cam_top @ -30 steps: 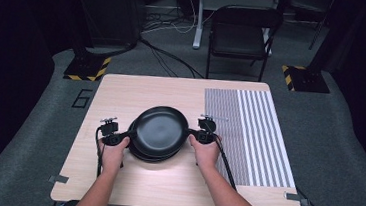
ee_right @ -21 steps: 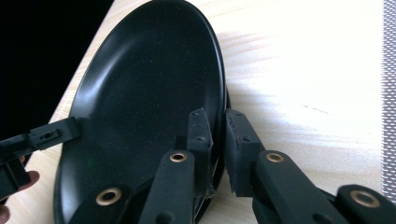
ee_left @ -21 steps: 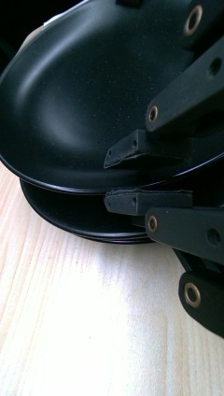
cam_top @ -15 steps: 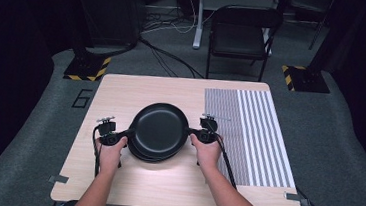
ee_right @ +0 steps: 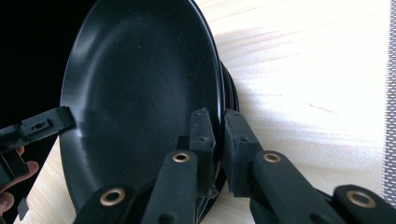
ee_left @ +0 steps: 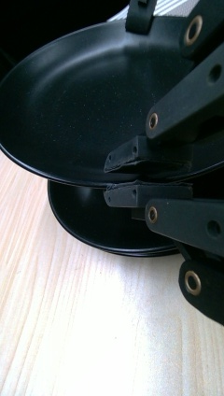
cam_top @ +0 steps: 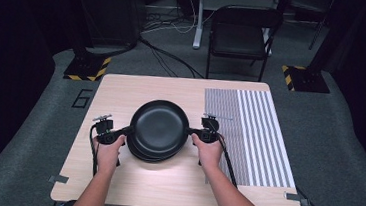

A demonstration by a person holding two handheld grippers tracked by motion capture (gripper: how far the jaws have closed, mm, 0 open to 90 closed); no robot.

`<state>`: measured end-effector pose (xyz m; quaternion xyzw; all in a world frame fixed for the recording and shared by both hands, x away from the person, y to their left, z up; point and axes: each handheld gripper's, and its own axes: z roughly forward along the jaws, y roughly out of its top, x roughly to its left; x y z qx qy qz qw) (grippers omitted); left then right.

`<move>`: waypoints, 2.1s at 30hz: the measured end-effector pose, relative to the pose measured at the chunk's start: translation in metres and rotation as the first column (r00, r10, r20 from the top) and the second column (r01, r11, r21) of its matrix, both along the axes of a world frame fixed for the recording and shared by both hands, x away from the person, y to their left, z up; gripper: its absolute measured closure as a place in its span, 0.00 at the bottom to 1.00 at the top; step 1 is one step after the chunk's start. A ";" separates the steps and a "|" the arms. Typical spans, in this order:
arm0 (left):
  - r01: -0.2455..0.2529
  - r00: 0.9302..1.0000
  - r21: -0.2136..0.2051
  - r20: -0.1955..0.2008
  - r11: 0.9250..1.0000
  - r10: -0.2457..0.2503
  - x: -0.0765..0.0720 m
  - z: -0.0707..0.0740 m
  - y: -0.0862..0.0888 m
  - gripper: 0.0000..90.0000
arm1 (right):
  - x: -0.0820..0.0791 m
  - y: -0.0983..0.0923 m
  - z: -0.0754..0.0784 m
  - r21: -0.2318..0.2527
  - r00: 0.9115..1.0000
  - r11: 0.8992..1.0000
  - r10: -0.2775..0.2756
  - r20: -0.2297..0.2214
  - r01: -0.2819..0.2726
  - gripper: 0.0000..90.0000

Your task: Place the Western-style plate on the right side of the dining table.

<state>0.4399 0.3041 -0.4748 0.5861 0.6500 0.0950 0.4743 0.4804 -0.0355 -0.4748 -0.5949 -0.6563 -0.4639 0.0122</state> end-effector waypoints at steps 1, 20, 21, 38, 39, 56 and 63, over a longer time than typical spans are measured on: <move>0.000 1.000 0.000 0.000 1.000 0.000 0.000 0.000 0.000 0.92 | 0.000 0.000 0.000 0.000 1.000 1.000 0.002 -0.001 -0.002 0.92; 0.020 0.999 0.032 0.030 0.999 -0.021 0.000 0.014 -0.005 0.92 | -0.004 -0.008 0.015 0.015 1.000 1.000 0.012 0.023 -0.013 0.94; 0.024 0.999 0.025 0.024 0.999 -0.025 0.001 0.014 -0.005 0.92 | -0.004 -0.009 0.016 0.019 1.000 1.000 0.013 0.025 -0.013 0.94; 0.043 0.997 0.043 0.056 0.998 -0.045 0.004 0.028 -0.012 0.91 | -0.008 -0.017 0.033 0.015 0.998 1.000 0.007 0.059 -0.008 0.94; 0.035 0.997 0.030 0.061 0.999 -0.036 0.005 0.029 -0.013 0.91 | -0.008 -0.017 0.035 0.015 0.998 1.000 0.007 0.059 -0.008 0.94; 0.085 0.992 0.044 0.090 0.995 -0.089 0.007 0.051 -0.027 0.92 | -0.016 -0.035 0.056 0.024 0.995 1.000 -0.006 0.098 0.004 0.94; 0.096 0.991 0.042 0.091 0.995 -0.099 0.010 0.052 -0.033 0.92 | -0.018 -0.041 0.058 0.028 0.994 1.000 -0.017 0.109 0.015 0.94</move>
